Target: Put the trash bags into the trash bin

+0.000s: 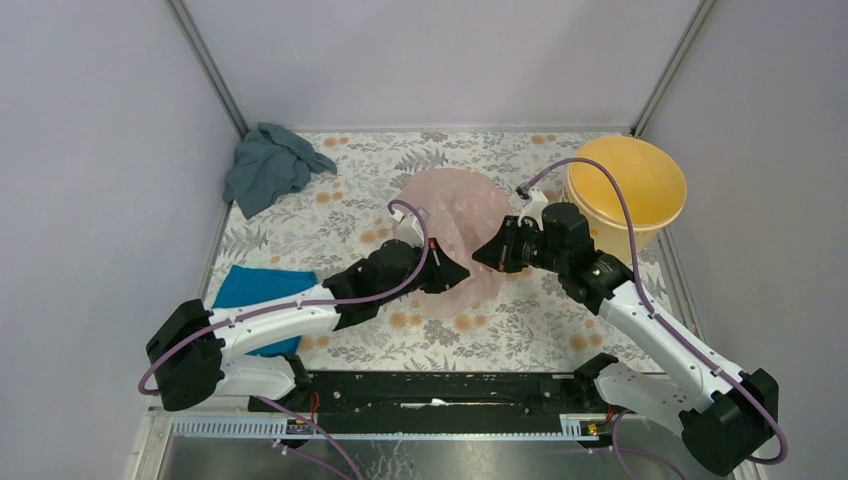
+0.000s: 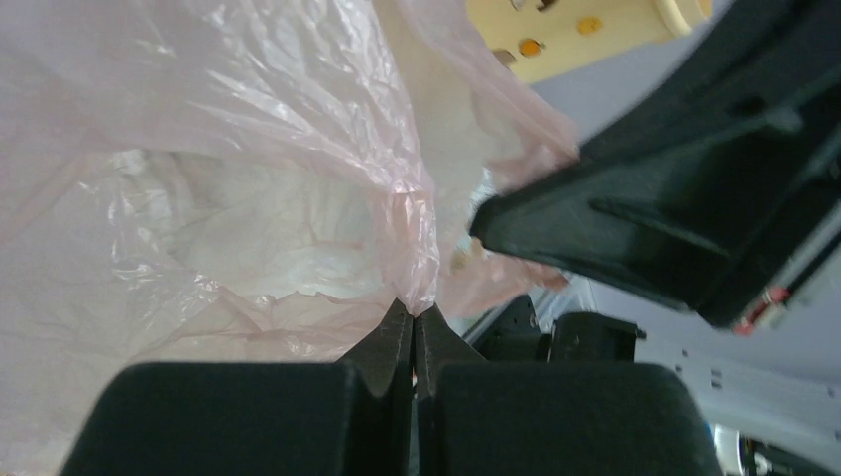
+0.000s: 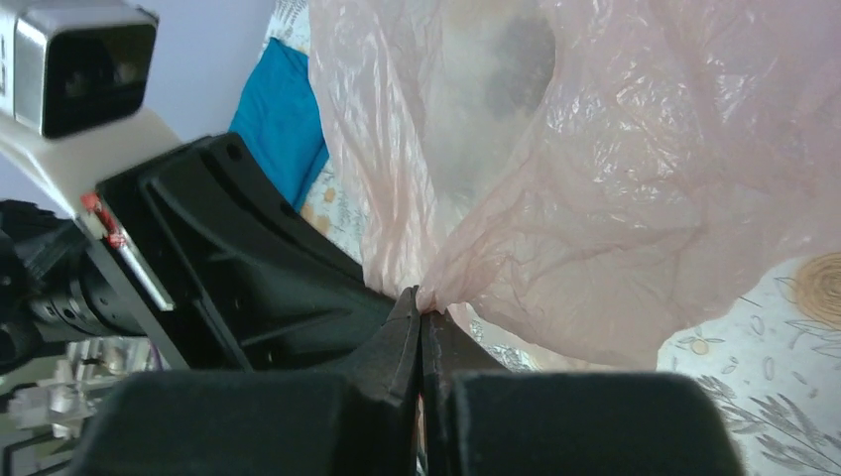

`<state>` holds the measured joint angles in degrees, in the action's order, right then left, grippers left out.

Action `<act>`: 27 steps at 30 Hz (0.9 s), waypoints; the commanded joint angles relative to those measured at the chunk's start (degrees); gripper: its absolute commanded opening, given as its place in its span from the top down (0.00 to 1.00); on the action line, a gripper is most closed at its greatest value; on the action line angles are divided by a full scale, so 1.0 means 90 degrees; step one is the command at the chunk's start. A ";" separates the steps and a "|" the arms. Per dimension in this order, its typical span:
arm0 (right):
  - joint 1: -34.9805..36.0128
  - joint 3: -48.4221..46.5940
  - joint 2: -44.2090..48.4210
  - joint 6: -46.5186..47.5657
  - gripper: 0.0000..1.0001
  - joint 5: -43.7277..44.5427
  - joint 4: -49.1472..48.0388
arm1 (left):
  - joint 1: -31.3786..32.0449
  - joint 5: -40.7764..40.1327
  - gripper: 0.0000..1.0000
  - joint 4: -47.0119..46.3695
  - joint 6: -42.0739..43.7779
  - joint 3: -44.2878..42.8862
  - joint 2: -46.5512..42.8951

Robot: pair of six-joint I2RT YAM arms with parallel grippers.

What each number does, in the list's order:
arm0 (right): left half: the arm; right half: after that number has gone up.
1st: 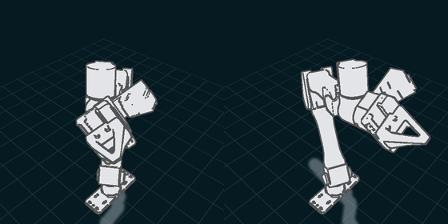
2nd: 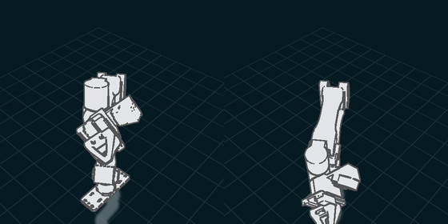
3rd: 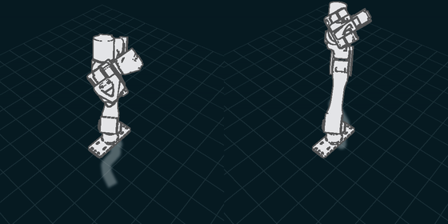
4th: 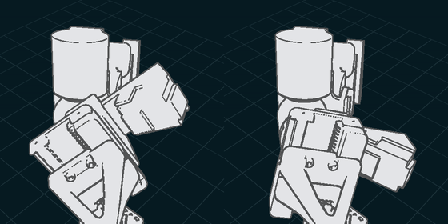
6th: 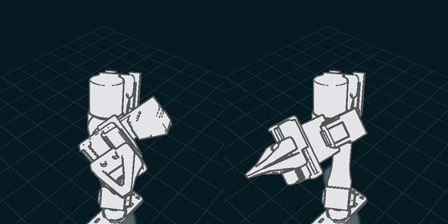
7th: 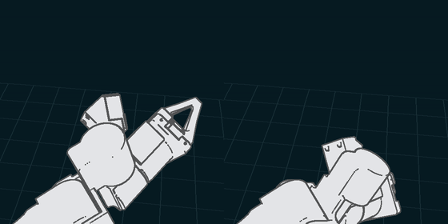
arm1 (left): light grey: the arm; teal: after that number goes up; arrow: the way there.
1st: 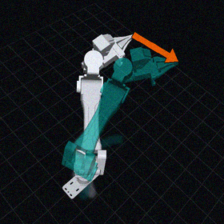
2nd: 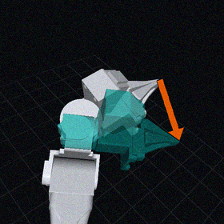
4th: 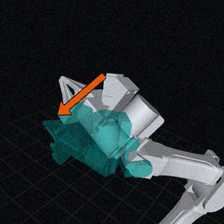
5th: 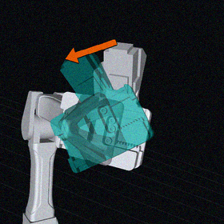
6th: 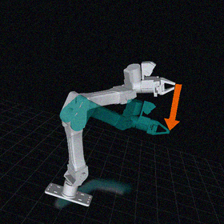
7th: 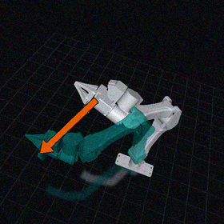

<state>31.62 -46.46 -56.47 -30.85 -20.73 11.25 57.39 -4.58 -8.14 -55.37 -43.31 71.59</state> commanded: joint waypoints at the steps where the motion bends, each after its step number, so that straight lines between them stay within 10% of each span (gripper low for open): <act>1: 0.0018 0.0181 -0.0027 -0.0832 1.00 -0.0306 -0.0889 | 0.0030 0.1053 1.00 -0.1522 0.0735 0.0435 -0.0385; 27: 0.0016 0.0474 -0.0121 -0.2525 1.00 -0.0745 -0.2550 | 0.0033 0.0711 0.56 -0.2570 0.2107 0.0694 -0.0646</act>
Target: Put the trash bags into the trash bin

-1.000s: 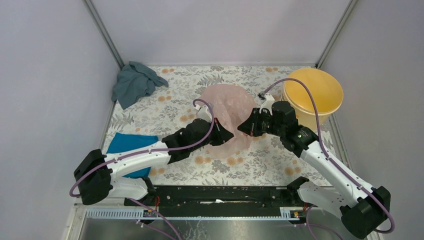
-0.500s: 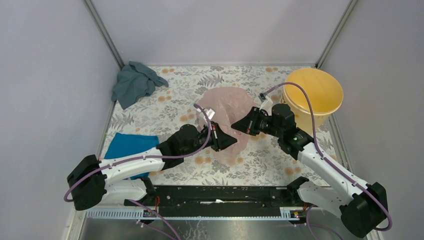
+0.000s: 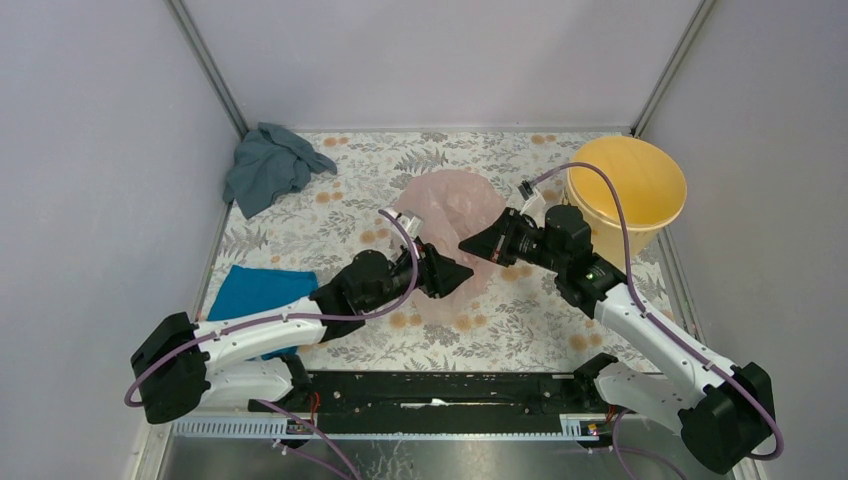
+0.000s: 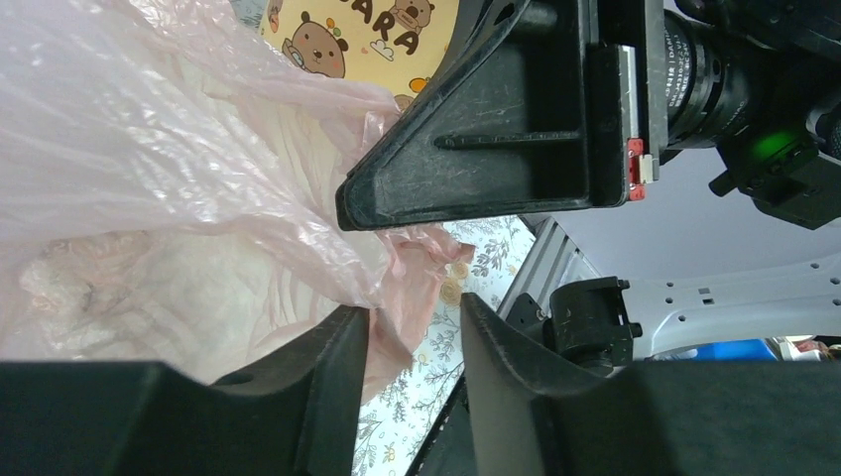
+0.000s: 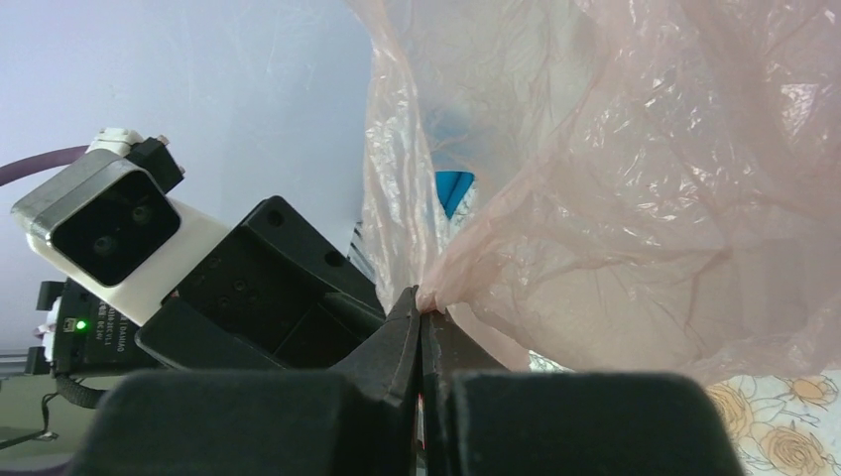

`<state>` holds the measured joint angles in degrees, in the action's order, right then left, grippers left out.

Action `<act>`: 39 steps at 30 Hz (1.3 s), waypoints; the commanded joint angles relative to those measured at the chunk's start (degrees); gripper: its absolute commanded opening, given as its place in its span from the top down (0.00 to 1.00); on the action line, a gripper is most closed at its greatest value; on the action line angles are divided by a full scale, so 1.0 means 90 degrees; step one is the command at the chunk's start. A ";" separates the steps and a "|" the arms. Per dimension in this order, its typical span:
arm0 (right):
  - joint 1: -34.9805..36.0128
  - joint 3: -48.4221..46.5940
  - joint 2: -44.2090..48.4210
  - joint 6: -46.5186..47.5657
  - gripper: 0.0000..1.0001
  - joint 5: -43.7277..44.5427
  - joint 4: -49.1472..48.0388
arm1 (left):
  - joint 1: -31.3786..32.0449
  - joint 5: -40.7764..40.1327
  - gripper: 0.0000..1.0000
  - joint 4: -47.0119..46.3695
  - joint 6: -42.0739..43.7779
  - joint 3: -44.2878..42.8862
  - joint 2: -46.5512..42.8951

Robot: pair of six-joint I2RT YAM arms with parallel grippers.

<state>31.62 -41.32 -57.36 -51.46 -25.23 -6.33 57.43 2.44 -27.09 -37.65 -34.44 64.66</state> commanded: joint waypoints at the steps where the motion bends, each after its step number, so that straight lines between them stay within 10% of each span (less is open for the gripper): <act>1: 0.0018 -0.0088 -0.0030 -0.0199 1.00 -0.0227 -0.0604 | 0.0028 -0.0014 0.53 -0.0503 0.0100 -0.0339 0.0247; 5: 0.0017 -0.0106 -0.0052 -0.0080 1.00 -0.0194 -0.0615 | 0.0029 0.0006 0.30 -0.1054 -0.0143 -0.0141 0.0393; 10: 0.0019 -0.0031 -0.0149 -0.0087 1.00 -0.0408 -0.0784 | 0.0030 -0.0135 0.28 -0.1082 -0.0199 -0.0273 0.0558; 14: 0.0015 -0.0061 -0.0251 -0.0024 1.00 -0.0557 -0.0776 | 0.0035 -0.0420 0.44 -0.1048 -0.0289 -0.0363 0.0652; 19: 0.0014 -0.0232 -0.0062 0.0286 1.00 -0.0344 -0.0369 | 0.0027 -0.0622 0.98 -0.0455 -0.0113 -0.0739 0.0802; 24: 0.0014 -0.0789 0.0304 0.1414 0.98 0.0504 0.1080 | 0.0026 -0.0730 1.00 0.0201 0.0455 -0.1259 0.0867; 33: 0.0012 -0.2256 0.1012 0.3407 0.24 0.2942 0.3331 | -0.0012 0.0952 1.00 0.2584 0.2151 -0.3659 0.1986; 39: 0.0013 -0.2763 0.1049 0.3715 0.01 0.3700 0.3571 | -0.0013 0.1176 1.00 0.2258 0.2076 -0.2657 0.1525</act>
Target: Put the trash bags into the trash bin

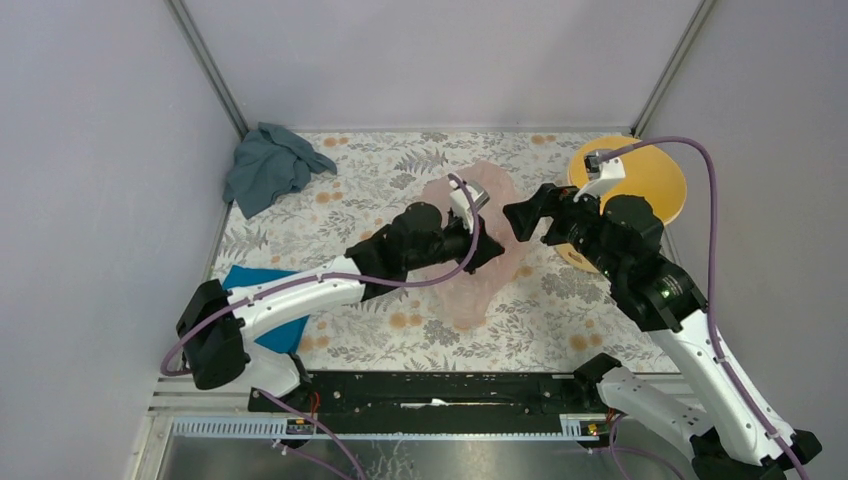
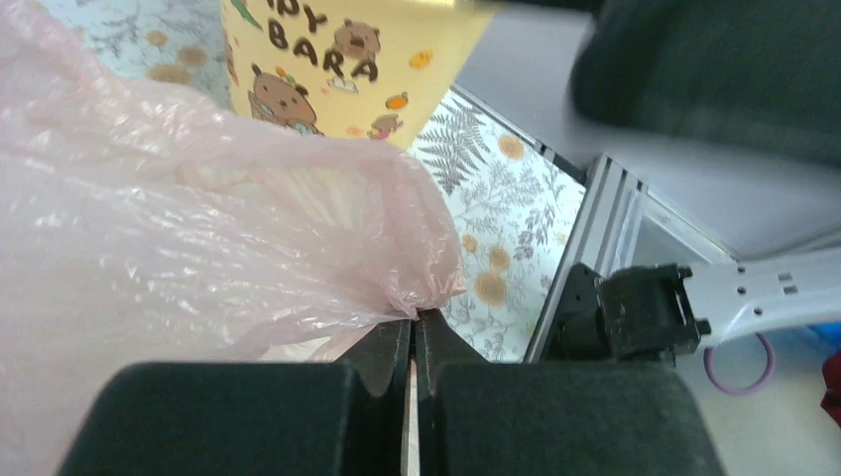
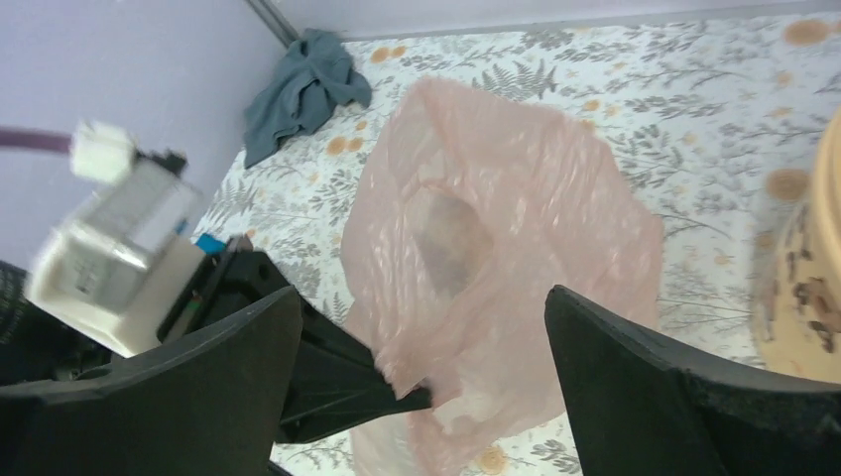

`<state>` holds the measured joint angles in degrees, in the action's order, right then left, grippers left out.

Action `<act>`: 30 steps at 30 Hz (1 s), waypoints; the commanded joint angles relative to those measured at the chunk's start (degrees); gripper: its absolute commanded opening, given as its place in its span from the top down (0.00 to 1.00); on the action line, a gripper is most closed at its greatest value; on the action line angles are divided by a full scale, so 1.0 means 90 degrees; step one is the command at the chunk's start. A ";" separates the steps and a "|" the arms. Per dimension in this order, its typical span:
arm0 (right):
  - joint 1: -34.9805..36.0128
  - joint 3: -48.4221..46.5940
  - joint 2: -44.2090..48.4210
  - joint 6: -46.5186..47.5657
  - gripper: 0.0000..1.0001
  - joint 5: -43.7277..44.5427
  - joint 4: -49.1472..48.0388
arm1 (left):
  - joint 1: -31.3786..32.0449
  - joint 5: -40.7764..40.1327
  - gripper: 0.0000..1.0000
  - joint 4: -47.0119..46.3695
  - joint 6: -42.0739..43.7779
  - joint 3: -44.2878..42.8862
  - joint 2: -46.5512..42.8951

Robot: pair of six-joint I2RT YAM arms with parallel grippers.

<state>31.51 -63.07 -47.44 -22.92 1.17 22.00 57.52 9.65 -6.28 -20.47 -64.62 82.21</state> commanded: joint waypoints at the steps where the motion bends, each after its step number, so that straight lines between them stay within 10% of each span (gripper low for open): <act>1: 0.0020 -0.0417 -0.0122 0.0560 0.01 0.0723 0.0388 | -0.0023 0.0335 1.00 -0.0223 0.0010 0.1099 -0.0639; 15: 0.0026 -0.0883 -0.3506 -0.0506 0.00 -0.3203 -0.2283 | -0.0042 -0.0557 1.00 -0.0918 -0.1260 0.4367 -0.2404; 30: 0.0017 0.1248 -0.5751 -0.0396 0.00 -0.2999 -0.6005 | -0.0096 -0.2441 1.00 0.0923 -0.2647 0.4544 -0.2603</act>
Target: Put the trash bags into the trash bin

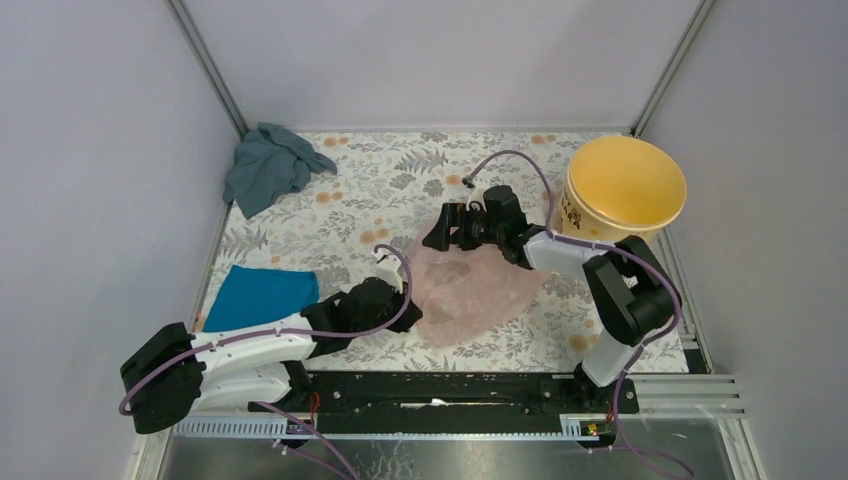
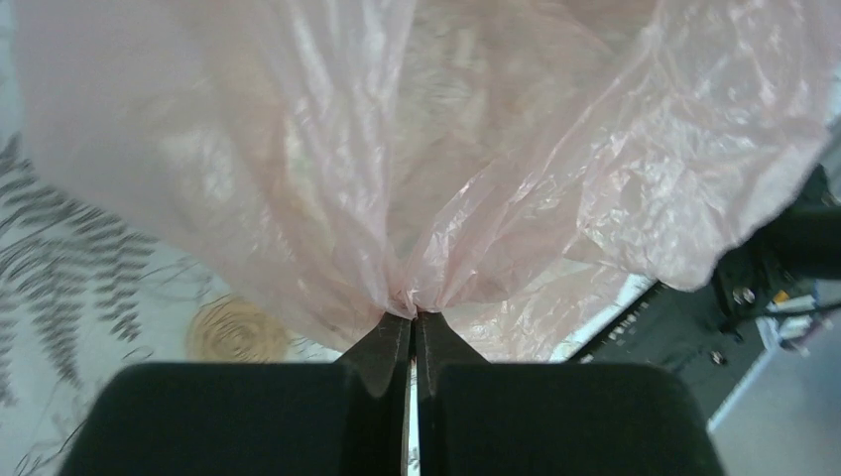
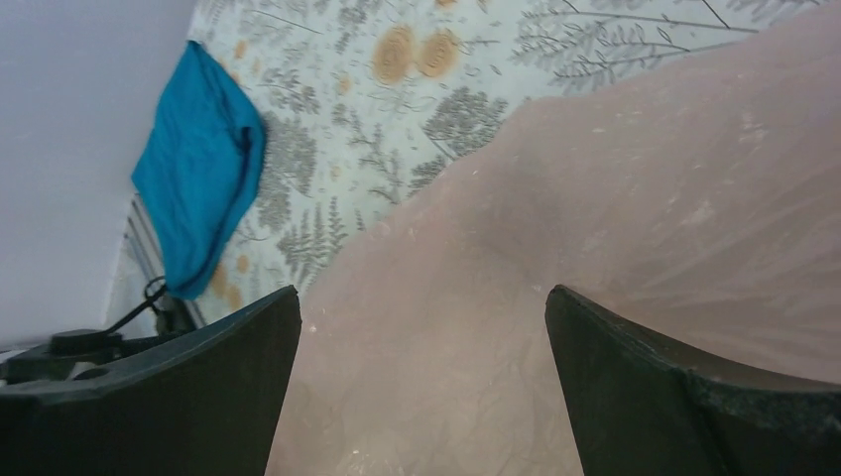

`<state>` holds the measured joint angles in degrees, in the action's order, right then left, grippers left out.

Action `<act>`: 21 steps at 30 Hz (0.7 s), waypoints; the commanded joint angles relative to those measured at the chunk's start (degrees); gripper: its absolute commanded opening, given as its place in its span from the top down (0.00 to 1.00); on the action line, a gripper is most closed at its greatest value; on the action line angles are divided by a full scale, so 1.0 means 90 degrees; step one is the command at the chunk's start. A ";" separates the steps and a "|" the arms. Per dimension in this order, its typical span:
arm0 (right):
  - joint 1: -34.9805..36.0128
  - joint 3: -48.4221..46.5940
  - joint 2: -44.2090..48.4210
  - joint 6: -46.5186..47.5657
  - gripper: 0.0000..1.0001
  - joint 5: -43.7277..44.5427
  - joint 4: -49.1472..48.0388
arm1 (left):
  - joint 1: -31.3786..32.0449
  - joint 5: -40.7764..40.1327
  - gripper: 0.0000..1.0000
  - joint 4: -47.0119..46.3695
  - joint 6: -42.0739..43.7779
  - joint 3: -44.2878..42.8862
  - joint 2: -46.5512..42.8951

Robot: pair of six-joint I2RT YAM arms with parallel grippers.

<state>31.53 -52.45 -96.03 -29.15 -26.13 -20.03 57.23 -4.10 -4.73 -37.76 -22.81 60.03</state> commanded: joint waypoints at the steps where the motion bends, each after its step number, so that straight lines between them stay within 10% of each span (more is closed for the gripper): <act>1: 0.0013 -0.0070 -0.0481 0.0328 0.01 0.0067 -0.1166 | -0.0068 -0.1015 1.00 0.0927 -0.0856 -0.0142 -0.0135; 10: 0.0022 -0.2328 0.0585 0.1186 0.00 0.1629 0.3642 | -0.0272 -0.1554 1.00 0.1370 -0.1111 -0.0469 0.0134; 21: 0.0015 0.0461 0.3161 0.0459 0.00 0.1191 0.3450 | -0.0376 -0.1484 1.00 0.1283 -0.1223 -0.0459 0.0598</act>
<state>31.51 -55.37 -66.37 -22.59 -14.72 9.72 54.33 -16.36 7.70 -47.53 -25.17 64.64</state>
